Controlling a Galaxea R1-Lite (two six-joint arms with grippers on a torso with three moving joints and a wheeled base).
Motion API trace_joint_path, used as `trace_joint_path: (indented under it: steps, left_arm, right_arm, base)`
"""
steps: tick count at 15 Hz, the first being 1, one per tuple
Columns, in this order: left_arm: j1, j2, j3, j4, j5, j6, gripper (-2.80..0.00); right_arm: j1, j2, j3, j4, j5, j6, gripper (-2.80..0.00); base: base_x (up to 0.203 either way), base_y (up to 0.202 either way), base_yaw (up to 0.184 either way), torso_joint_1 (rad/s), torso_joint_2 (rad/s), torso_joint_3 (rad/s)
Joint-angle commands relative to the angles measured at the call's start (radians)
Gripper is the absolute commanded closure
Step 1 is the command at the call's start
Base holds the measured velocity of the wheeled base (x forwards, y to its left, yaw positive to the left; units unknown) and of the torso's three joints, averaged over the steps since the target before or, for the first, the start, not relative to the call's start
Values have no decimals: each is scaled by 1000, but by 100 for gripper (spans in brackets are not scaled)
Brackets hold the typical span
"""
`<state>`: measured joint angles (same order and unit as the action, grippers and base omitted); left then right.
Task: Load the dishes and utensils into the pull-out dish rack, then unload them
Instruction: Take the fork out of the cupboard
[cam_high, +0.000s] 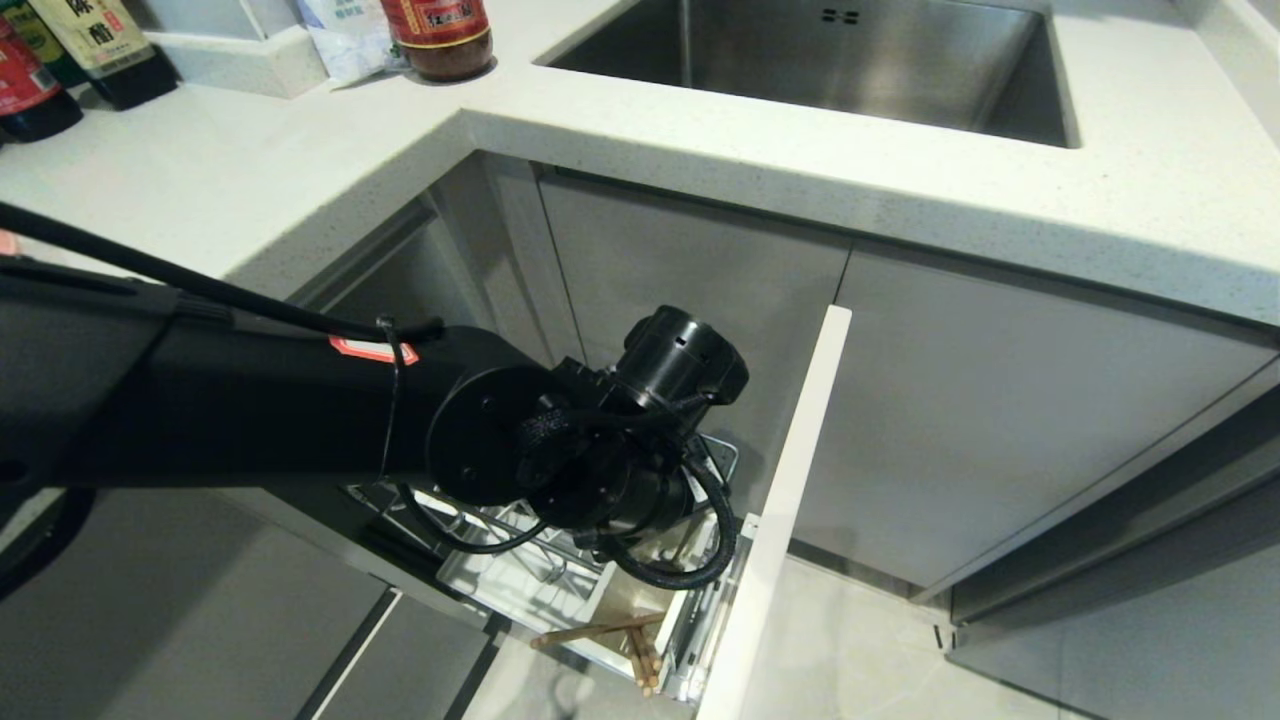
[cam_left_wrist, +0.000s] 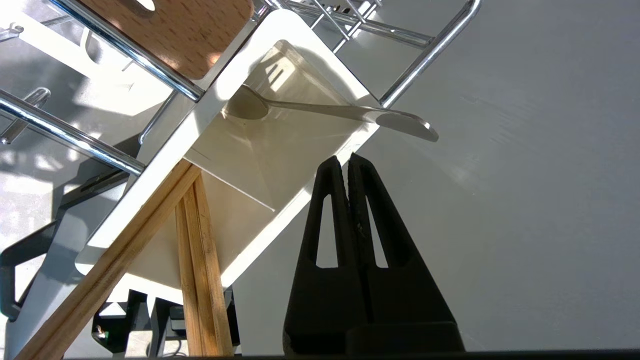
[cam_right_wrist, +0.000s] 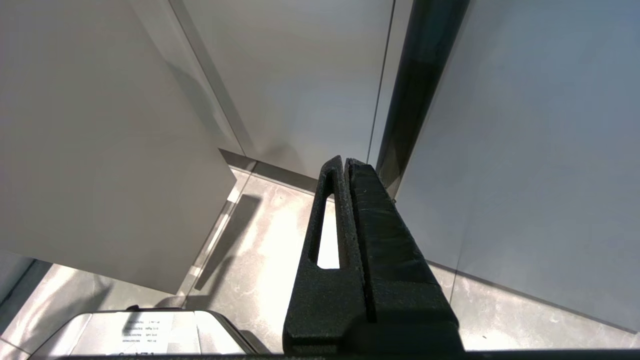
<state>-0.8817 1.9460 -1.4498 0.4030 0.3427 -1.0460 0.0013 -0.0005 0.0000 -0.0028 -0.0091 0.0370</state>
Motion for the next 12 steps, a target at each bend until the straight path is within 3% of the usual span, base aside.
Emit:
trace_joint_path:
  steps: [1, 12]
  left_arm:
    - [-3, -1, 1, 3, 2, -5, 0]
    - [-28, 8, -4, 17, 47, -28, 0]
  right_arm:
    - [0, 1, 0, 0, 0, 1, 0]
    - [0, 1, 0, 0, 0, 0, 0]
  base:
    - [0, 0, 0, 0, 0, 0]
    - [0, 0, 0, 0, 0, 0]
